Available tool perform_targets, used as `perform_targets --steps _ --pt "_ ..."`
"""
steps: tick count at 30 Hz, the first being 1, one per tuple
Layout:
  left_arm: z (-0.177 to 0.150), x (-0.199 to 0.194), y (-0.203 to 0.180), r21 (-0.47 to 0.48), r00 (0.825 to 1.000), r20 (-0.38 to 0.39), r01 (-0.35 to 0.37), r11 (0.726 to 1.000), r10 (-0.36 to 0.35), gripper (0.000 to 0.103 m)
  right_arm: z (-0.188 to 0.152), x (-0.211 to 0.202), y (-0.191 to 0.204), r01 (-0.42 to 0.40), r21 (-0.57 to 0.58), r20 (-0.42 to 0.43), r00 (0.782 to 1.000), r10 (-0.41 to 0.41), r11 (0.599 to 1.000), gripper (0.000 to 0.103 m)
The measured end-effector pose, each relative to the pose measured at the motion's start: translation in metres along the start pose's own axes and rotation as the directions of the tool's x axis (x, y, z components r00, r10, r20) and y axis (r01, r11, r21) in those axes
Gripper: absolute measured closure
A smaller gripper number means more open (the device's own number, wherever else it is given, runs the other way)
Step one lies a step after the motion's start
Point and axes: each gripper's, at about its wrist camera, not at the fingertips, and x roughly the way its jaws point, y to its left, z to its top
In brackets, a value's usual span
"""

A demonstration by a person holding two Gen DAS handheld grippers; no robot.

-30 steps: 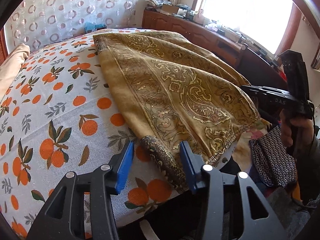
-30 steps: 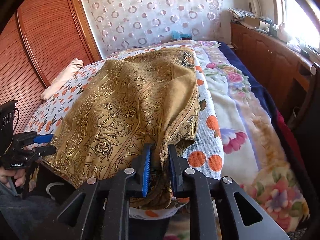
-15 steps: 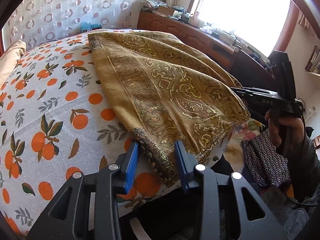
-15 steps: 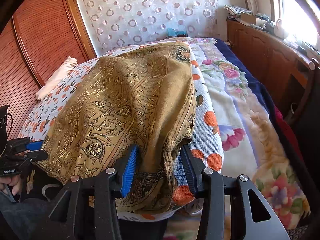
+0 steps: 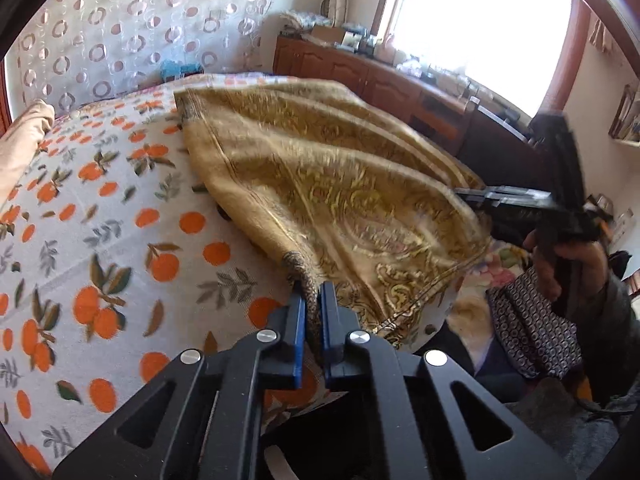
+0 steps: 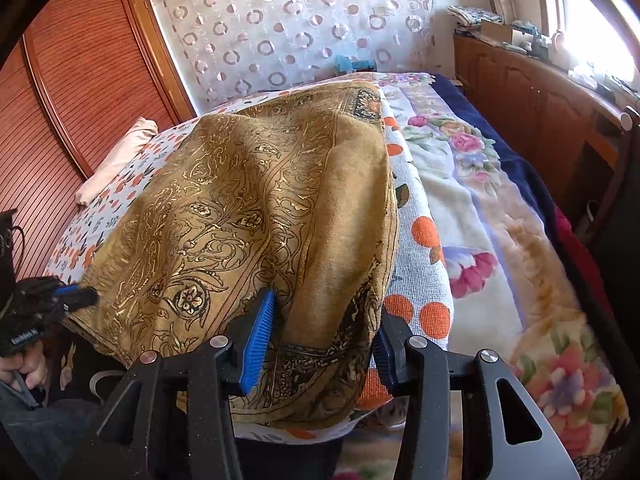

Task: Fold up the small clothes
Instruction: 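Grasp the folded garment end with both tools and lift it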

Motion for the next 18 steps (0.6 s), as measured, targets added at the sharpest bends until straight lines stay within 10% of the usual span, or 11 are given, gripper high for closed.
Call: perform_targets --steps 18 --pt "0.0 -0.008 -0.001 -0.018 1.0 0.002 0.02 1.0 -0.02 0.096 0.003 0.009 0.01 0.008 -0.04 -0.011 1.0 -0.008 0.999 0.043"
